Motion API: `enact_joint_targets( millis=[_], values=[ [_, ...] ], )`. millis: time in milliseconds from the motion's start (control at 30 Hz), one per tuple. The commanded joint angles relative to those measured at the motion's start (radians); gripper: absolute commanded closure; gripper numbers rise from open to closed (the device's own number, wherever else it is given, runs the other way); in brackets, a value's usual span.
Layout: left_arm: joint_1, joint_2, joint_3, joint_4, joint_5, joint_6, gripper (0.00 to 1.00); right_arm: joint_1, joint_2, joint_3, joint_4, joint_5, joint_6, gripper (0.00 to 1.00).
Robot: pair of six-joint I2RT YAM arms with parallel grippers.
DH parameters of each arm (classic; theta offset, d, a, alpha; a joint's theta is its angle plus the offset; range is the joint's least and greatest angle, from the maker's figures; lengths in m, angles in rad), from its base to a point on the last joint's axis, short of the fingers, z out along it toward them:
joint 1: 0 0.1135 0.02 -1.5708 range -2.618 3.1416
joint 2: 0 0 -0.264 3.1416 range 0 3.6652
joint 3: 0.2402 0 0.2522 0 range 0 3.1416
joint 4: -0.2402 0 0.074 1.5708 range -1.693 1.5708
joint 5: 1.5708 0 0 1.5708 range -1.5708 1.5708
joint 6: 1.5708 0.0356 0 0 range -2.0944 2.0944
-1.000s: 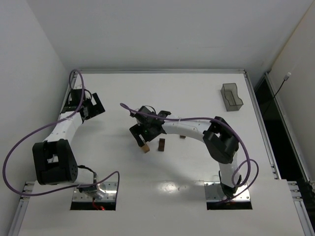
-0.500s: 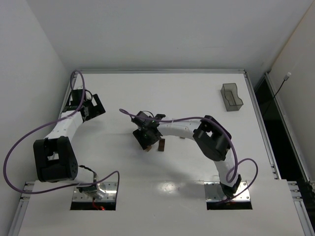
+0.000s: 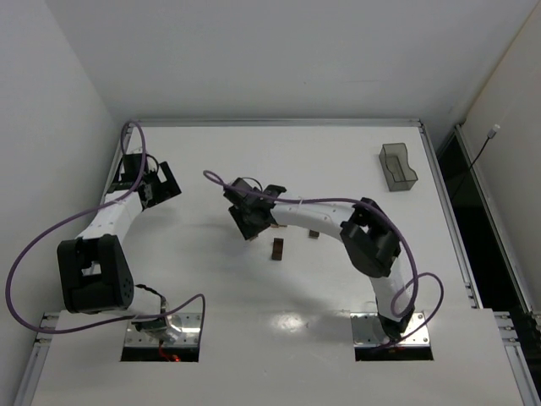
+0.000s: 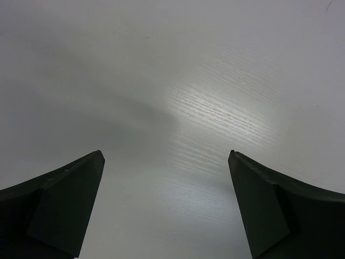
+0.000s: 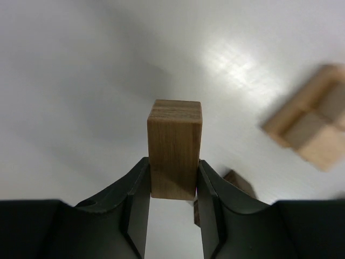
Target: Build the wood block tower
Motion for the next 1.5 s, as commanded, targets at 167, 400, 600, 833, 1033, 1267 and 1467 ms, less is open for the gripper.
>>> enact_joint_targets(
  millis=[167, 400, 600, 833, 1033, 1267, 1467],
  values=[
    [0.004, 0.003, 0.019, 0.031, 0.024, -0.023, 0.00, -0.020, -0.229, 0.152, -0.072, 0.374, 0.272, 1.00],
    [0.004, 0.032, 0.039, 0.031, 0.024, -0.023, 0.00, -0.088, -0.211, 0.089, -0.112, 0.379, 0.368, 1.00],
    [0.004, 0.042, 0.039, 0.031, 0.015, -0.023, 0.00, -0.150, -0.154, 0.109, -0.149, 0.338, 0.421, 1.00],
    [0.004, 0.051, 0.039, 0.031, 0.006, -0.023, 0.00, -0.190, -0.103, 0.118, -0.158, 0.258, 0.431, 1.00],
    [0.004, 0.051, 0.039, 0.031, 0.006, -0.023, 0.00, -0.221, -0.094, 0.060, -0.148, 0.123, 0.442, 1.00],
    [0.004, 0.060, 0.039, 0.031, 0.006, -0.023, 0.00, -0.241, -0.076, 0.037, -0.138, 0.080, 0.451, 1.00],
    [0.004, 0.060, 0.039, 0.031, 0.006, -0.023, 0.00, -0.259, -0.066, 0.046, -0.129, 0.046, 0.427, 1.00]
  ],
)
